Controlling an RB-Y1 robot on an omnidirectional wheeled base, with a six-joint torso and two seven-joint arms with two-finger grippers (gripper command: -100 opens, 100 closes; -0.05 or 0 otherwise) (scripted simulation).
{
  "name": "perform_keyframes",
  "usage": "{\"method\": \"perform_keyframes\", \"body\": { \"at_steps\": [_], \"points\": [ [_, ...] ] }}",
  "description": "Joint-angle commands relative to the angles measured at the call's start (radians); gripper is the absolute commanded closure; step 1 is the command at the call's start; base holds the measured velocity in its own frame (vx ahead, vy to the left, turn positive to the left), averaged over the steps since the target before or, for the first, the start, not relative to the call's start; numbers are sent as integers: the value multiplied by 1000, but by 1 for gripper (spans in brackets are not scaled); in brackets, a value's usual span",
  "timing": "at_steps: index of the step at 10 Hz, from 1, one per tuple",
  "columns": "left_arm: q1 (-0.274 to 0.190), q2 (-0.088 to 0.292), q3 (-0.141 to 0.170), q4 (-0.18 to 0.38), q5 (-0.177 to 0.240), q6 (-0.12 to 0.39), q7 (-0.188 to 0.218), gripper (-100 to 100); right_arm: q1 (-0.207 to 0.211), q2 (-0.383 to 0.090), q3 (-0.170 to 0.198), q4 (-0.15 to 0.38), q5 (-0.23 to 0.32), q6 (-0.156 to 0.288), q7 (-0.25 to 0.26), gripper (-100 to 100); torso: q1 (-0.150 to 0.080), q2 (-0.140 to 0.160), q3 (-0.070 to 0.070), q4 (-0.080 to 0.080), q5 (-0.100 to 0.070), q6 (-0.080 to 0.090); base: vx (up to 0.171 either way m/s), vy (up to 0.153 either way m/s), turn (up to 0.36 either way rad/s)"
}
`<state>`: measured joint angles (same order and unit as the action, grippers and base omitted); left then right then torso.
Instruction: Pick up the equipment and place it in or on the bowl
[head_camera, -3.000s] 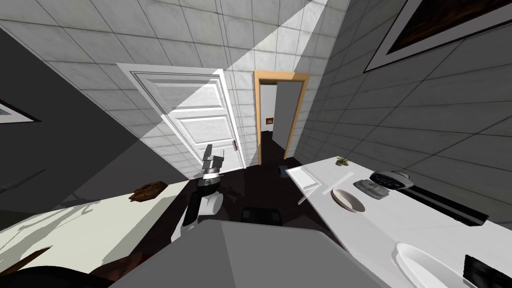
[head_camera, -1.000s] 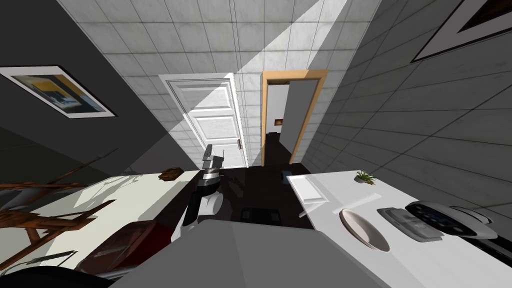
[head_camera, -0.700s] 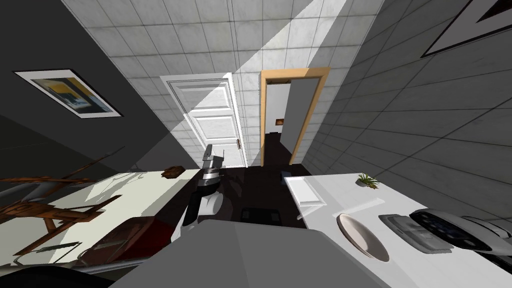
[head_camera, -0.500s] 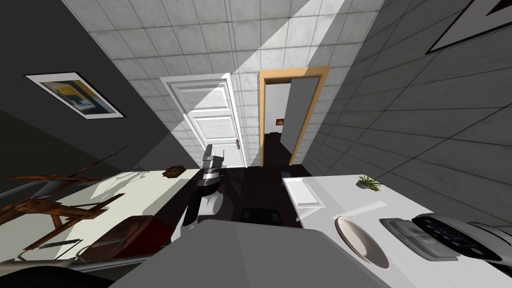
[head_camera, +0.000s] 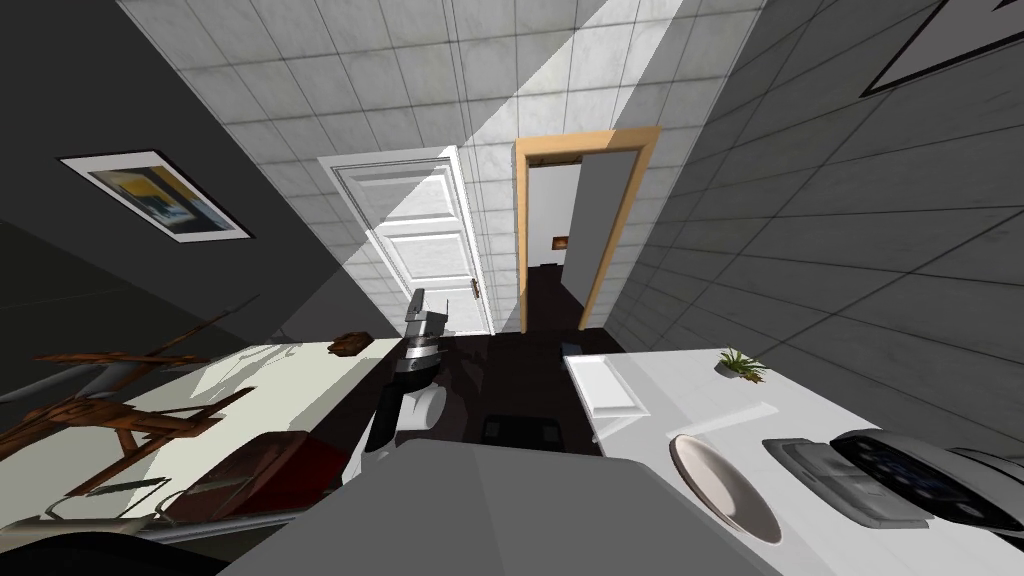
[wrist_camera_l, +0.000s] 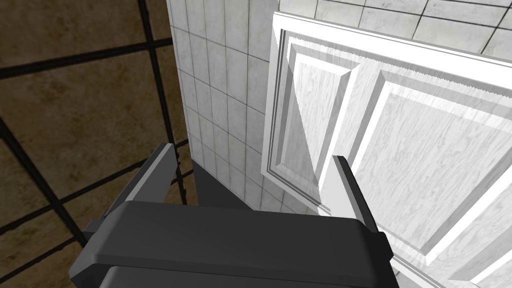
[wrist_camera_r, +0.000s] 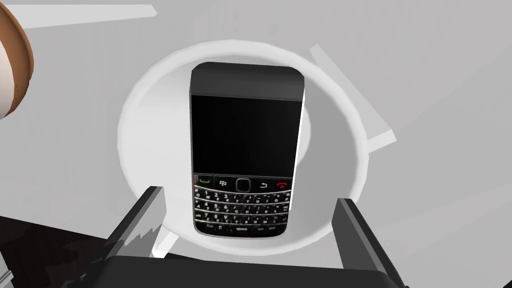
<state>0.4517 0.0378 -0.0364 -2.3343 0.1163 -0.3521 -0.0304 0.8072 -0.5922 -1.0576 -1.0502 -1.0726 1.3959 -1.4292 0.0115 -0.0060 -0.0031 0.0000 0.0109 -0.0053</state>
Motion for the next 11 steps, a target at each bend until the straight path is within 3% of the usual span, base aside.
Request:
{"method": "perform_keyframes", "body": {
  "at_steps": [1,2,3,7,8,9,11],
  "points": [
    [0,0,0,0,0,0,0,0,0,0,0,0,0,0,0,-100,0,0,0,0,0,0,0,0,0],
    [0,0,0,0,0,0,0,0,0,0,0,0,0,0,0,0,0,0,0,0,0,0,0,0,0],
    [0,0,0,0,0,0,0,0,17,-12,-12,-19,-16,31,-17,-100,0,0,0,0,0,0,-18,6,28],
    [0,0,0,0,0,0,0,0,57,-41,-41,-63,-54,102,-57,-100,0,2,1,1,0,0,-36,1,22],
    [0,0,0,0,0,0,0,0,52,-35,-36,-64,-48,92,-55,-100,0,2,1,0,0,0,-16,0,4],
    [0,0,0,0,0,0,0,0,53,-36,-38,-64,-49,96,-57,0,0,1,1,0,0,0,0,0,0],
    [0,0,0,0,0,0,0,0,53,-36,-37,-64,-49,96,-57,0,0,0,0,0,0,0,0,0,0]
  ]
}}
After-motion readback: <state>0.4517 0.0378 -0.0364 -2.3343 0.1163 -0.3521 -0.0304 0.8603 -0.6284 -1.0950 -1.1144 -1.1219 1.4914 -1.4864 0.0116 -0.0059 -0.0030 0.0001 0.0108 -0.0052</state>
